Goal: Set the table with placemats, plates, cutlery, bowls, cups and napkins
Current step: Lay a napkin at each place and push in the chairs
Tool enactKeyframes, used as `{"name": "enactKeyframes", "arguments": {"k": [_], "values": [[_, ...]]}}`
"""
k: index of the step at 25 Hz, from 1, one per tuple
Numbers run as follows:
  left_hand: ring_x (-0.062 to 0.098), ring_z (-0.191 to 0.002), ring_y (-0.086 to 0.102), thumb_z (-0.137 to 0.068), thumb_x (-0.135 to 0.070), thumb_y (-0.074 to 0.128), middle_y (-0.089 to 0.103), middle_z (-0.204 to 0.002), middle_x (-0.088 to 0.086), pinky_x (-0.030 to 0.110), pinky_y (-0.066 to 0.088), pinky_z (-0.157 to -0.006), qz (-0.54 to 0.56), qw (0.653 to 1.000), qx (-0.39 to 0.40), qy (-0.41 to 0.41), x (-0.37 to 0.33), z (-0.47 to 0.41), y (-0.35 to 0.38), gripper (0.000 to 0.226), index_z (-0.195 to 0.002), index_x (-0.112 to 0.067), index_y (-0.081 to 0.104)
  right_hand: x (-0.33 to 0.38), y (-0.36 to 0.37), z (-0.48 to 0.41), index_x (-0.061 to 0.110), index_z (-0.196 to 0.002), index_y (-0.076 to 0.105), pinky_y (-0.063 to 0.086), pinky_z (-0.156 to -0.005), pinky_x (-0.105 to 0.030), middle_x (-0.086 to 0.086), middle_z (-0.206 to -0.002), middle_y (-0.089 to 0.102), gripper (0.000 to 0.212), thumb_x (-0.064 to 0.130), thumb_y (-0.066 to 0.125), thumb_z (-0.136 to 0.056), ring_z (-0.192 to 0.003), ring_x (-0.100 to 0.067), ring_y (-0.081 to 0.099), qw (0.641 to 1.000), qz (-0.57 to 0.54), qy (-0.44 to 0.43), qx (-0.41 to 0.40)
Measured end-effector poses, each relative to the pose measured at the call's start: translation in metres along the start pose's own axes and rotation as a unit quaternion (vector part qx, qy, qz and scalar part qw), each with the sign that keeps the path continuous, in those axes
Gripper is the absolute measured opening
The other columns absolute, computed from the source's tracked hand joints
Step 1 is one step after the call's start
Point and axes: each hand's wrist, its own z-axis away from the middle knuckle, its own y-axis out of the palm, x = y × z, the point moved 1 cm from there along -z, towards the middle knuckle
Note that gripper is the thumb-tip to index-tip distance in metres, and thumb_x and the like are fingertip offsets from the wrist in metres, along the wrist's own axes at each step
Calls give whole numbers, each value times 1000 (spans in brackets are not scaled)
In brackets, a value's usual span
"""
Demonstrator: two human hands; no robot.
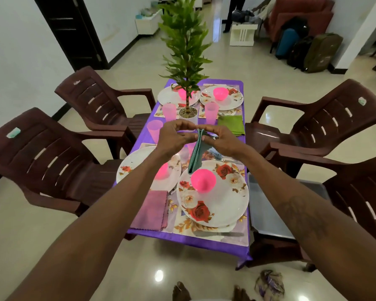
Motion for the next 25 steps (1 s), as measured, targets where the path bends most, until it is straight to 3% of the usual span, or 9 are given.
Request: {"name": "enactKeyframes", "arguments": {"k": [3, 7, 8, 11, 13, 18, 20, 22, 25], "values": [[24, -73, 75, -78, -17, 90, 75, -86, 15, 38, 63, -68, 18, 999, -3, -26, 19, -3, -38, 27, -91, -2, 72, -3, 34, -21, 6, -113, 76, 49, -82, -33, -4, -104, 72, 22, 21, 66, -100, -93, -9, 59, 997, -58, 59, 8], [19, -86, 74, -88, -65, 66, 77, -95, 3, 37, 61, -76, 52, 983, 70, -160, 34, -5, -71, 52, -104, -17, 77, 6, 70, -58, 14, -96, 78, 49, -74, -36, 2, -87, 73, 22, 35, 74, -89, -81, -14, 61, 967, -115, 152, -168], [22, -91, 74, -86, -68, 68, 78, -100, 6, 39, 61, -80, 62, 976, 101, -183, 40, -7, -78, 55, -108, -19, 76, 8, 78, -70, 17, -94, 78, 52, -73, -36, 5, -87, 74, 23, 38, 75, -86, -81, -15, 63, 955, -112, 179, -211], [24, -95, 75, -85, -29, 84, 78, -106, 8, 38, 63, -76, 59, 976, 101, -185, 63, -14, -97, 37, -116, -12, 73, 3, 98, -109, 19, -95, 77, 59, -81, -40, 2, -94, 77, 27, 42, 76, -82, -88, -20, 69, 920, -119, 262, -265], [25, -91, 73, -85, -10, 82, 77, -102, 9, 38, 60, -71, 87, 976, -5, -200, 81, -29, -114, 31, -114, -5, 73, -9, 111, -136, 17, -94, 76, 62, -82, -42, -1, -94, 78, 25, 38, 79, -81, -86, -21, 72, 899, -167, 309, -260], [31, -94, 76, -93, -16, 74, 78, -108, 14, 44, 63, -79, 286, 910, -136, -268, 112, -86, -158, 24, -114, -5, 73, -4, 135, -190, -5, -116, 68, 63, -86, -45, -19, -109, 76, 39, 10, 84, -83, -94, -30, 77, 824, -441, 338, -111], [32, -92, 77, -98, -25, 69, 78, -106, 13, 47, 64, -75, 239, 911, -170, -291, 123, -109, -169, 22, -114, -9, 72, 2, 143, -210, -3, -119, 68, 62, -89, -48, -18, -112, 76, 34, 2, 77, -87, -100, -31, 75, 833, -452, 319, -22], [34, -91, 77, -100, -33, 66, 78, -103, 12, 54, 64, -74, 196, 914, -179, -306, 132, -135, -179, 25, -112, -12, 72, 1, 150, -234, 3, -128, 65, 59, -92, -54, -17, -118, 74, 44, -3, 75, -85, -107, -37, 72, 864, -397, 309, 21], [36, -99, 75, -100, -30, 66, 78, -106, 11, 58, 61, -84, 173, 930, -142, -292, 151, -178, -200, 21, -111, -13, 72, -7, 150, -275, 8, -138, 55, 59, -90, -56, -16, -119, 73, 63, -13, 73, -81, -106, -37, 71, 892, -329, 309, -35]]}}
